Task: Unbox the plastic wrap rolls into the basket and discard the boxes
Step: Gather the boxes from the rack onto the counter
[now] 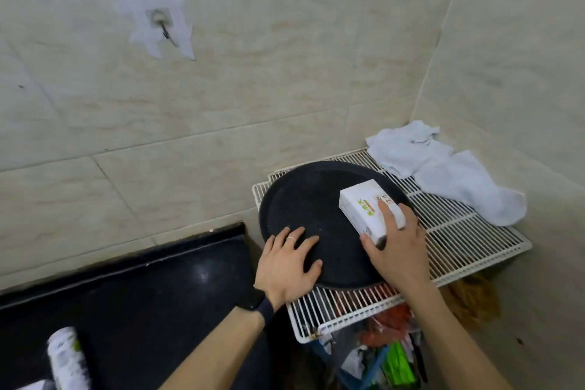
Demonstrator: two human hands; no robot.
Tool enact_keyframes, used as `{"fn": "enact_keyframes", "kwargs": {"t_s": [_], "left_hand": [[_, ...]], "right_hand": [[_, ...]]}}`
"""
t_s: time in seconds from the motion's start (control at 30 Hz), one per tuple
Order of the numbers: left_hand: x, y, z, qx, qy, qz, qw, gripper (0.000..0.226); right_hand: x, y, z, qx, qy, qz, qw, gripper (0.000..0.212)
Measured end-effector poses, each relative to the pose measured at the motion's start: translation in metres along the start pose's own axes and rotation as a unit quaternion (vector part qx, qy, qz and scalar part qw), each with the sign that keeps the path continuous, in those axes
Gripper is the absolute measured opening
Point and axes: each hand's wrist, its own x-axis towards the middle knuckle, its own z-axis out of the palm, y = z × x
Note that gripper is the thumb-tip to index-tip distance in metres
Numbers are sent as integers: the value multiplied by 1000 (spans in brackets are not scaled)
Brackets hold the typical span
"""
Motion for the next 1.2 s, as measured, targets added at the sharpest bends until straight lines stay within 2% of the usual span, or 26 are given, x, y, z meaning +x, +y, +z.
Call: {"fn": "enact_keyframes", "kwargs": {"t_s": [0.2,0.33,0.43,0.53,0.7,0.87,0.97,1.1,1.2], "left_hand": [[-6,3,4,-9,21,-5,1000,57],[-8,-1,-5,-36,22,0,999,51],[-23,-19,-21,-46,66,-5,997,51],[-52,-58,-35,-49,102,-39,993,55],[-132,-157,-41,-50,121,-165,978,49],[-241,-242,-19,-62,115,-313,941,44],[-301,-280,3,-69,80,-388,915,44],[-356,-319,30,-69,36,-449,890,50],[-375,-342,47,-69,17,-469,880,63]], "right_hand": [[0,2,0,15,11,-18,1000,82],[-4,-11,-7,97,28,-4,995,80],[-19,-37,-13,148,66,-45,986,81],[-40,-80,-11,192,70,-102,973,81],[-93,-169,24,256,-16,-171,951,79],[-166,-236,96,291,-217,-165,917,76],[-209,-257,147,243,-309,-153,907,77],[-254,-271,205,153,-358,-136,911,81],[-276,-281,238,106,-350,-126,922,81]]}}
